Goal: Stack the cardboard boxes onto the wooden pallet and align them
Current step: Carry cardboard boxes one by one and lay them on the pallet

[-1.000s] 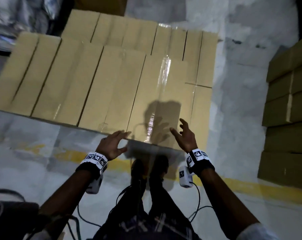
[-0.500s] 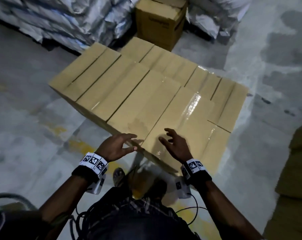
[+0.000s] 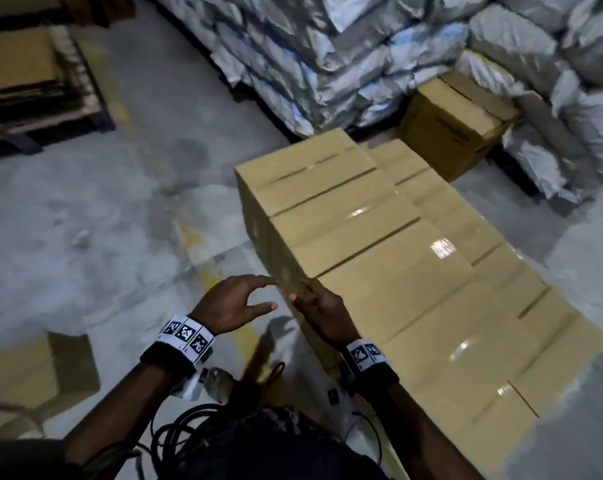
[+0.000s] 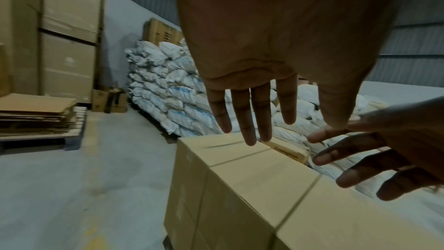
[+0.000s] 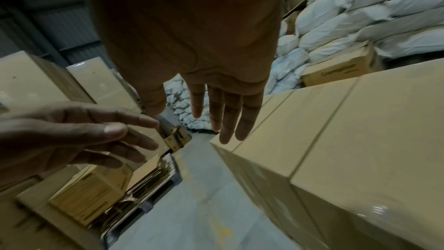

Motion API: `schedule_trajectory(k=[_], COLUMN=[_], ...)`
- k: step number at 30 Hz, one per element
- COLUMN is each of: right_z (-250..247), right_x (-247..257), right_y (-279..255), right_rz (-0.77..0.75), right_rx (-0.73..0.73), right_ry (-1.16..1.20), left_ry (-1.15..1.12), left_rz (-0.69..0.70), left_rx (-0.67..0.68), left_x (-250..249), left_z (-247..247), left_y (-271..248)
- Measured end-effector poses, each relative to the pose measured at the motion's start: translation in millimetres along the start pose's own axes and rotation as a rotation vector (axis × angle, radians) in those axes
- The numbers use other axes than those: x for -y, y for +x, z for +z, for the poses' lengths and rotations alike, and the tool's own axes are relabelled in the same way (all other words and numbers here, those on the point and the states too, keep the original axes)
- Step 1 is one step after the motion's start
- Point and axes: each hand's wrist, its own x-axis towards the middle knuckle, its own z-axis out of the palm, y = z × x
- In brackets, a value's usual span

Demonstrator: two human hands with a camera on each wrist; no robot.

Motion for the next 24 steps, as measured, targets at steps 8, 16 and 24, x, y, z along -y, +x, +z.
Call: schedule_trajectory(k=[8, 16, 24], right_z=[107.3, 197.6, 312.1], right_x=[127.1, 208.4, 285.3], right_y=[123.8, 213.4, 311.9], right_rz=[-0.116, -0.25, -0.357], right_rx=[0.178, 0.375, 0.674], right_ry=[-0.07, -0.151, -0.231], left_ry=[-0.146, -0.324, -0.413], left_rz=[-0.235, -0.524, -0.791], left_rx=[-0.283, -0.571, -0.728], left_x=[146.9, 241.3, 306.7], left_z=[-95.3, -121.4, -148.2], left_y=[-32.9, -68.2, -95.8])
